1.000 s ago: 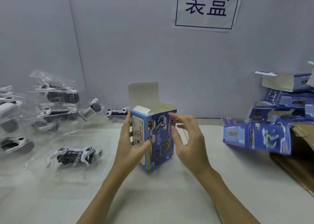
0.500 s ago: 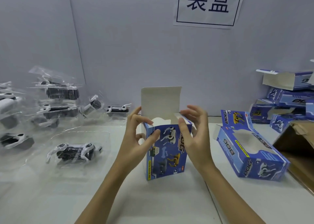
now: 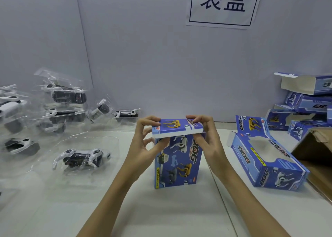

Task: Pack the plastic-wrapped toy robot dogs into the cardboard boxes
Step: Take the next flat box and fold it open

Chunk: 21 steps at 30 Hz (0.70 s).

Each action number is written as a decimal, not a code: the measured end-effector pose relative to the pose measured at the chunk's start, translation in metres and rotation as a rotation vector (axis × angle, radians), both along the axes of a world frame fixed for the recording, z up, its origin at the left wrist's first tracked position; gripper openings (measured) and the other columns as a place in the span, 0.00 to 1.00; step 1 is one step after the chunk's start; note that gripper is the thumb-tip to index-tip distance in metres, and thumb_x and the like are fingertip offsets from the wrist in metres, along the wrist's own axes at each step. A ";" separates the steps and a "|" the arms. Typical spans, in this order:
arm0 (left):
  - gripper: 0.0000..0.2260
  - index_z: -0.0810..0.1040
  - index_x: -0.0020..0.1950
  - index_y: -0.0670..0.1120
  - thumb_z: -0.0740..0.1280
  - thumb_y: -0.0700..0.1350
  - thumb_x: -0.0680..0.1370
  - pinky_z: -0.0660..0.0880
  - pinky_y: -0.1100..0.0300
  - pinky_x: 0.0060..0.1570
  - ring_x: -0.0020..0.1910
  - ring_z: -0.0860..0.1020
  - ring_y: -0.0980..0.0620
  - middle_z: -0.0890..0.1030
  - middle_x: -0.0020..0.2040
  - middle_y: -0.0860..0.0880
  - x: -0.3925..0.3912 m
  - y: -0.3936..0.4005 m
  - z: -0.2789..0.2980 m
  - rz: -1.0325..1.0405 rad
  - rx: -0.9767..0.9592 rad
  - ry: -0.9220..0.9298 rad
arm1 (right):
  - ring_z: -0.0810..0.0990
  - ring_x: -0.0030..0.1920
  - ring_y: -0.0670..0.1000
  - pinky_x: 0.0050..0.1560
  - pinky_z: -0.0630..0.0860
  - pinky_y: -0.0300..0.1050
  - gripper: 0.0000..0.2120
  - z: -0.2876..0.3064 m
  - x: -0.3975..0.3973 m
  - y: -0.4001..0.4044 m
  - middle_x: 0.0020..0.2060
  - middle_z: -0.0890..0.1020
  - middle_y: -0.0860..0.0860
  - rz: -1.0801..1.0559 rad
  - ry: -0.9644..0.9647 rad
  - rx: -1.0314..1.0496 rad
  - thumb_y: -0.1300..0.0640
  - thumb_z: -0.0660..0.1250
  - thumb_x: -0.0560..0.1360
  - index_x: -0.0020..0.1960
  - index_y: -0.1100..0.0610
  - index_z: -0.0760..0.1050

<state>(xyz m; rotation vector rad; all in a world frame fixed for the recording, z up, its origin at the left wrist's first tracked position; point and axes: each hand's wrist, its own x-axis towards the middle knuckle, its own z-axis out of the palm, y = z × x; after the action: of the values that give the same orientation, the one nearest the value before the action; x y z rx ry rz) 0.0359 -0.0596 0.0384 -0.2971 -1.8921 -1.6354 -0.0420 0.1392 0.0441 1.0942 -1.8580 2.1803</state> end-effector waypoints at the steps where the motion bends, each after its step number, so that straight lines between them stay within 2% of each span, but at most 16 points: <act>1: 0.22 0.72 0.59 0.56 0.77 0.57 0.70 0.80 0.46 0.58 0.68 0.77 0.48 0.77 0.67 0.57 0.000 -0.001 0.000 0.017 -0.011 0.018 | 0.79 0.68 0.58 0.52 0.85 0.49 0.18 0.000 0.001 0.000 0.68 0.78 0.49 0.016 -0.008 0.042 0.51 0.68 0.78 0.64 0.49 0.67; 4: 0.25 0.71 0.60 0.54 0.77 0.58 0.69 0.79 0.52 0.57 0.68 0.78 0.49 0.76 0.68 0.58 0.000 -0.004 -0.002 0.000 -0.030 0.029 | 0.84 0.61 0.58 0.48 0.85 0.48 0.30 0.004 0.005 0.001 0.61 0.82 0.45 0.079 -0.072 0.160 0.35 0.77 0.69 0.63 0.41 0.65; 7: 0.25 0.71 0.61 0.51 0.74 0.63 0.73 0.82 0.42 0.54 0.67 0.78 0.47 0.76 0.67 0.58 0.000 -0.002 -0.003 -0.035 0.036 0.011 | 0.86 0.58 0.55 0.42 0.84 0.44 0.36 0.012 0.009 0.002 0.57 0.83 0.41 0.128 -0.144 0.183 0.25 0.77 0.60 0.60 0.39 0.66; 9: 0.27 0.72 0.60 0.50 0.71 0.69 0.74 0.83 0.43 0.50 0.66 0.79 0.44 0.76 0.66 0.57 -0.001 0.001 0.000 -0.036 0.080 0.015 | 0.85 0.58 0.53 0.41 0.84 0.43 0.32 0.013 0.008 0.003 0.56 0.83 0.41 0.111 -0.154 0.155 0.26 0.73 0.65 0.60 0.42 0.67; 11: 0.28 0.72 0.61 0.51 0.70 0.70 0.74 0.84 0.47 0.48 0.66 0.79 0.43 0.77 0.65 0.57 -0.002 0.003 0.001 -0.031 0.092 0.027 | 0.85 0.58 0.53 0.40 0.85 0.43 0.17 0.011 0.008 0.001 0.56 0.83 0.41 0.078 -0.122 0.112 0.36 0.66 0.76 0.60 0.41 0.68; 12: 0.28 0.71 0.63 0.52 0.71 0.69 0.74 0.84 0.47 0.48 0.66 0.79 0.43 0.76 0.66 0.58 -0.003 0.005 0.000 -0.030 0.083 0.027 | 0.86 0.58 0.52 0.40 0.84 0.42 0.14 0.009 0.009 -0.001 0.56 0.83 0.42 0.050 -0.104 0.095 0.41 0.63 0.78 0.62 0.41 0.68; 13: 0.27 0.70 0.65 0.54 0.72 0.67 0.74 0.85 0.48 0.47 0.66 0.79 0.44 0.76 0.67 0.59 -0.004 0.006 -0.002 -0.015 0.061 0.031 | 0.86 0.57 0.51 0.40 0.84 0.41 0.15 0.006 0.010 -0.005 0.56 0.83 0.42 0.013 -0.094 0.075 0.43 0.62 0.78 0.64 0.40 0.67; 15: 0.27 0.66 0.67 0.56 0.75 0.60 0.74 0.84 0.49 0.50 0.66 0.79 0.44 0.71 0.72 0.61 -0.005 0.010 -0.006 0.040 0.032 0.074 | 0.86 0.56 0.51 0.40 0.83 0.40 0.20 0.003 0.013 -0.013 0.57 0.83 0.47 -0.056 -0.104 -0.009 0.41 0.63 0.77 0.67 0.42 0.63; 18: 0.23 0.64 0.60 0.58 0.75 0.56 0.74 0.82 0.38 0.54 0.66 0.80 0.43 0.64 0.78 0.60 -0.005 0.010 -0.009 0.089 0.078 0.119 | 0.84 0.61 0.53 0.45 0.84 0.43 0.31 -0.001 0.018 -0.020 0.63 0.80 0.51 -0.111 -0.058 -0.070 0.30 0.68 0.71 0.63 0.46 0.61; 19: 0.21 0.65 0.60 0.61 0.74 0.57 0.75 0.82 0.38 0.54 0.66 0.80 0.44 0.64 0.79 0.60 -0.004 0.009 -0.008 0.107 0.062 0.123 | 0.83 0.63 0.54 0.45 0.85 0.44 0.31 -0.003 0.019 -0.021 0.64 0.79 0.51 -0.117 -0.039 -0.064 0.31 0.69 0.70 0.62 0.46 0.61; 21: 0.19 0.68 0.63 0.67 0.72 0.59 0.76 0.83 0.45 0.56 0.68 0.78 0.47 0.63 0.79 0.60 -0.003 0.006 -0.006 0.147 -0.002 0.131 | 0.82 0.65 0.53 0.45 0.85 0.45 0.24 -0.005 0.019 -0.021 0.65 0.78 0.46 -0.130 -0.012 -0.048 0.39 0.70 0.72 0.60 0.46 0.62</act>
<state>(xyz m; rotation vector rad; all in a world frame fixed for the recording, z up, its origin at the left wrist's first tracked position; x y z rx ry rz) 0.0333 -0.0536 0.0325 -0.2538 -1.7740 -1.4809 -0.0234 0.1179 0.0394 0.9263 -1.8162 2.1516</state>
